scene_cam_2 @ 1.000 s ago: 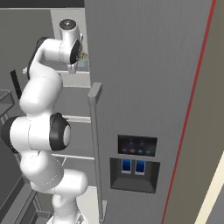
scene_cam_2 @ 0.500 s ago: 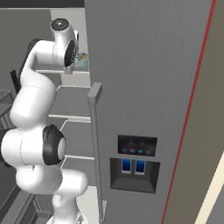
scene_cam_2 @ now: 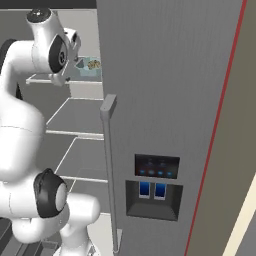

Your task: Place two dumplings into each of the tupperware containers and then place the containers in the fridge.

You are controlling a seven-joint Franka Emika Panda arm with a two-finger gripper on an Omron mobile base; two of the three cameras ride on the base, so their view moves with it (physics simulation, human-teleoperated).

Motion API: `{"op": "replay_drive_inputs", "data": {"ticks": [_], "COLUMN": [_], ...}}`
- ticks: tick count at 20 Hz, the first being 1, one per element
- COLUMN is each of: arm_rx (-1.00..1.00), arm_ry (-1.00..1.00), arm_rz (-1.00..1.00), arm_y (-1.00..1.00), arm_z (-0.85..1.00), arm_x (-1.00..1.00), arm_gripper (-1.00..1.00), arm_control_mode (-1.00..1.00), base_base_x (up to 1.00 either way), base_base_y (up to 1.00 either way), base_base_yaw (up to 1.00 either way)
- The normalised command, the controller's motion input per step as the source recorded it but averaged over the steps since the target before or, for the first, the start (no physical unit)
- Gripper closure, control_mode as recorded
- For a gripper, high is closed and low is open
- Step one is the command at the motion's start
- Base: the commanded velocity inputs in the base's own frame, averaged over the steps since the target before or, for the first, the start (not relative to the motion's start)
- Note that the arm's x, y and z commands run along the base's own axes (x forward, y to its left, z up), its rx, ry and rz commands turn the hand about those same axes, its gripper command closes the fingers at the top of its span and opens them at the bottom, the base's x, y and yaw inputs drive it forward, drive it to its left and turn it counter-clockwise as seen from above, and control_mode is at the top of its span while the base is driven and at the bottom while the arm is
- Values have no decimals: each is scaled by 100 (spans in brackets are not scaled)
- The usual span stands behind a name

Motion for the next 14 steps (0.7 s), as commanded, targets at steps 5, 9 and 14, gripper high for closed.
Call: {"op": "replay_drive_inputs", "data": {"ticks": [5,9,14], "arm_rx": [7,12,18], "arm_ry": [12,10,5], "arm_rz": [-36,-47,-47], "arm_y": [0,-7,-10], "arm_z": [47,21,-15], "arm_x": [-100,-100,-100], "arm_gripper": [-100,-100,-100], "arm_control_mode": [-100,-100,-100], "base_base_x": [0,0,0], "base_base_y": [0,0,0], "base_base_yaw": [0,0,0]}}
